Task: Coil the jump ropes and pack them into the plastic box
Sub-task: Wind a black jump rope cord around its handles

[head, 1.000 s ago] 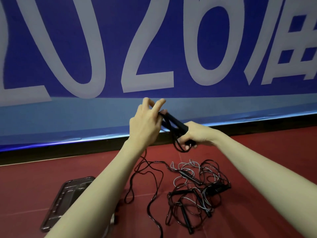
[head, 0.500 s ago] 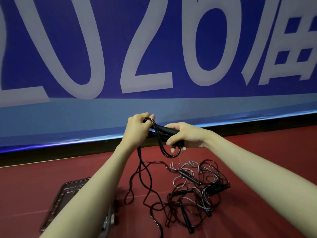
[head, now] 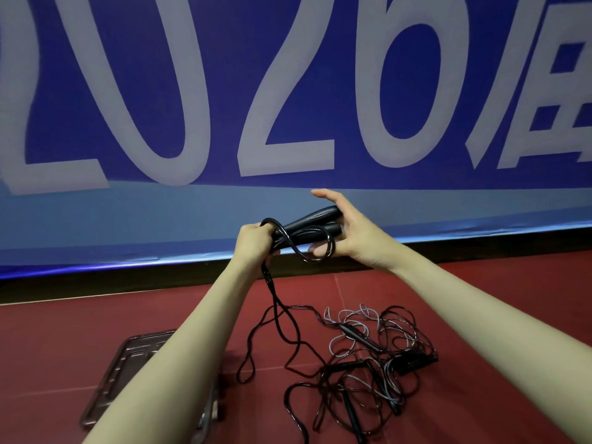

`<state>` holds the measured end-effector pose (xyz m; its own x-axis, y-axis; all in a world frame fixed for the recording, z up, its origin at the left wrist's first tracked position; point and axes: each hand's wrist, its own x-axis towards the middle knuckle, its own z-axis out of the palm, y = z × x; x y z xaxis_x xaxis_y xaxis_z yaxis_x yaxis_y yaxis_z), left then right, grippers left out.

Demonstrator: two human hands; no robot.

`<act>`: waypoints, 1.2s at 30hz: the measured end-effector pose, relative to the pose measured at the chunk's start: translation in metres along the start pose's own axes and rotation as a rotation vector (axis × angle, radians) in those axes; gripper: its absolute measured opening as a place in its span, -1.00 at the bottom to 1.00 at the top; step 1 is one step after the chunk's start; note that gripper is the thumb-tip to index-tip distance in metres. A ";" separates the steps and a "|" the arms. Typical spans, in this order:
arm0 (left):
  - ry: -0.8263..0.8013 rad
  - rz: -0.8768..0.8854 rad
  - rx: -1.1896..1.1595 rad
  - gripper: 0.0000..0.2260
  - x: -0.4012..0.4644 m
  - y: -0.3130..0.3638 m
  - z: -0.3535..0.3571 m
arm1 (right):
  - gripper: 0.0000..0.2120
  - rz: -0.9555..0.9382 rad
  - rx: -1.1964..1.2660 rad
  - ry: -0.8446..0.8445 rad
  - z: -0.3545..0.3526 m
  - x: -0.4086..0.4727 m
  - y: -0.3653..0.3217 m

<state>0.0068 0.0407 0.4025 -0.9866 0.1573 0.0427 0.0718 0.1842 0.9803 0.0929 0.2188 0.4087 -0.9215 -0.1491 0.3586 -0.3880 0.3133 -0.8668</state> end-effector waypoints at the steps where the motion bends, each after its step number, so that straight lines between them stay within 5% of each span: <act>1: 0.007 -0.007 0.003 -0.80 0.001 -0.002 0.001 | -0.22 -0.011 -0.038 0.041 0.003 0.000 0.000; 9: 0.110 0.031 0.004 -0.71 0.007 -0.005 0.004 | -0.88 -0.020 0.028 0.173 0.022 0.005 0.007; 19: 0.217 0.120 0.047 -0.80 0.008 -0.003 0.004 | -0.84 0.004 0.196 0.509 0.026 0.015 0.011; 22: 0.203 0.157 0.081 -0.82 0.007 -0.005 0.008 | -0.70 0.066 0.210 0.457 0.017 0.012 0.013; 26: 0.178 0.182 0.101 -0.81 0.005 -0.005 0.011 | -0.98 0.115 0.179 0.392 0.012 0.012 0.016; 36: 0.134 0.141 -0.012 -0.70 0.002 0.003 0.020 | -0.89 0.202 0.071 0.395 0.004 0.011 0.013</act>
<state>0.0081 0.0610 0.4021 -0.9776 0.0503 0.2044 0.2098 0.1581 0.9649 0.0780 0.2177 0.4000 -0.9198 0.2826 0.2721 -0.2099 0.2316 -0.9499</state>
